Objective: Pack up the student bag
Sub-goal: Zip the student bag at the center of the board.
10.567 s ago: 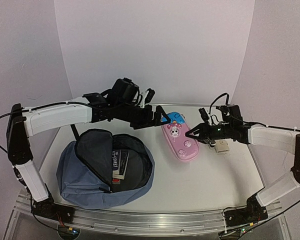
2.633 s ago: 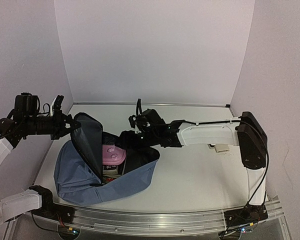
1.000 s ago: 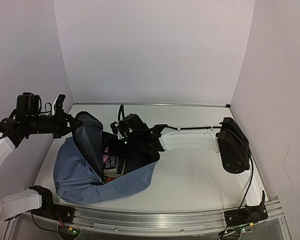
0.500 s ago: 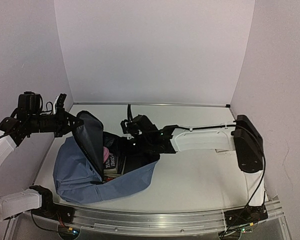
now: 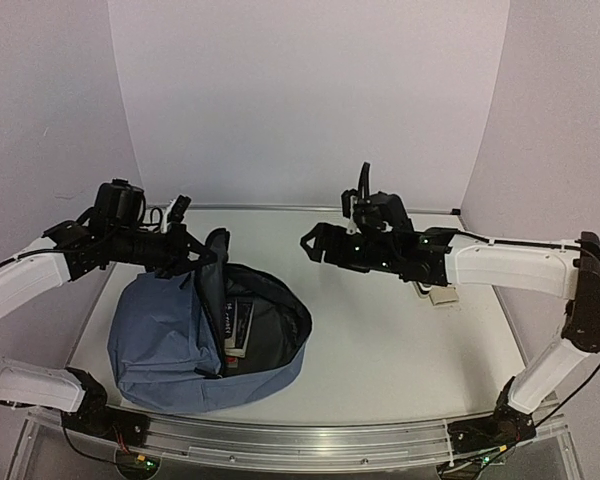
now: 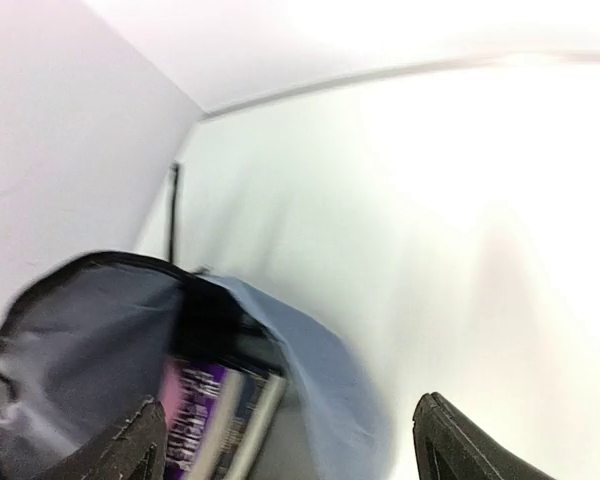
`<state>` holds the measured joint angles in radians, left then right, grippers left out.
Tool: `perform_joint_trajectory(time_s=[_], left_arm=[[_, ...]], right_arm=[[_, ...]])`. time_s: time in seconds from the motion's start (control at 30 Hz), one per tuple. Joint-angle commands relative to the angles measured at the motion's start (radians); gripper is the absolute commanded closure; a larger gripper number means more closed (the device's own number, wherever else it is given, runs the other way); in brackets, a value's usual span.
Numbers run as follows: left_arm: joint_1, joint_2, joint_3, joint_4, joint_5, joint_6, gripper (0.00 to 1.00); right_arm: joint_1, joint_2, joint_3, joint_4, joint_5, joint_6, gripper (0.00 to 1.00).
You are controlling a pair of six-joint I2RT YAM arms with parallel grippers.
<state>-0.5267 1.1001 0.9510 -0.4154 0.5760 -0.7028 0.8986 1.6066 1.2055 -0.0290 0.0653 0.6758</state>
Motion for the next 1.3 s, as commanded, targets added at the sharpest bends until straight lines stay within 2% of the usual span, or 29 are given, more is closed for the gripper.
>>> perform_joint_trajectory(time_s=[0.0,0.23,0.37,0.53,0.6,0.63,0.7,0.8,0.83,0.9,1.07,1.13,1.27], left_arm=[[-0.104,0.134,0.089,0.117,-0.125,-0.017,1.00],[-0.266,0.377,0.226,0.119,-0.241,-0.019,1.00],[-0.312,0.486,0.281,0.108,-0.253,-0.024,0.99],[-0.346,0.568,0.311,0.143,-0.204,-0.026,0.86],[-0.361,0.574,0.317,0.168,-0.196,-0.010,0.76],[-0.372,0.568,0.316,0.182,-0.198,0.004,0.64],[-0.378,0.544,0.310,0.199,-0.204,0.019,0.47],[-0.378,0.484,0.295,0.193,-0.244,0.033,0.27],[-0.377,0.456,0.292,0.181,-0.262,0.038,0.24],[-0.376,0.409,0.277,0.143,-0.313,0.048,0.18],[-0.320,0.271,0.204,0.018,-0.450,0.020,0.11],[-0.265,0.204,0.167,-0.026,-0.463,-0.015,0.11],[-0.137,0.093,0.103,-0.156,-0.482,-0.089,0.17]], right_arm=[[0.004,-0.071,-0.051,-0.007,0.055,0.015,0.13],[-0.003,-0.116,-0.099,-0.007,0.085,0.038,0.11],[-0.003,-0.150,-0.124,-0.007,0.116,0.046,0.10],[-0.004,-0.187,-0.150,-0.009,0.157,0.044,0.09],[-0.003,-0.202,-0.157,-0.009,0.162,0.041,0.09],[-0.003,-0.207,-0.159,-0.009,0.161,0.040,0.09],[-0.003,-0.210,-0.159,-0.010,0.150,0.033,0.09],[-0.003,-0.209,-0.152,-0.004,0.067,-0.009,0.10],[-0.001,-0.207,-0.149,0.006,0.026,-0.042,0.11],[0.022,-0.205,-0.135,0.011,-0.026,-0.095,0.13],[0.105,-0.228,-0.132,0.012,-0.009,-0.159,0.14],[0.126,-0.231,-0.135,0.033,-0.045,-0.177,0.15],[0.235,-0.184,-0.111,0.111,-0.114,-0.205,0.21]])
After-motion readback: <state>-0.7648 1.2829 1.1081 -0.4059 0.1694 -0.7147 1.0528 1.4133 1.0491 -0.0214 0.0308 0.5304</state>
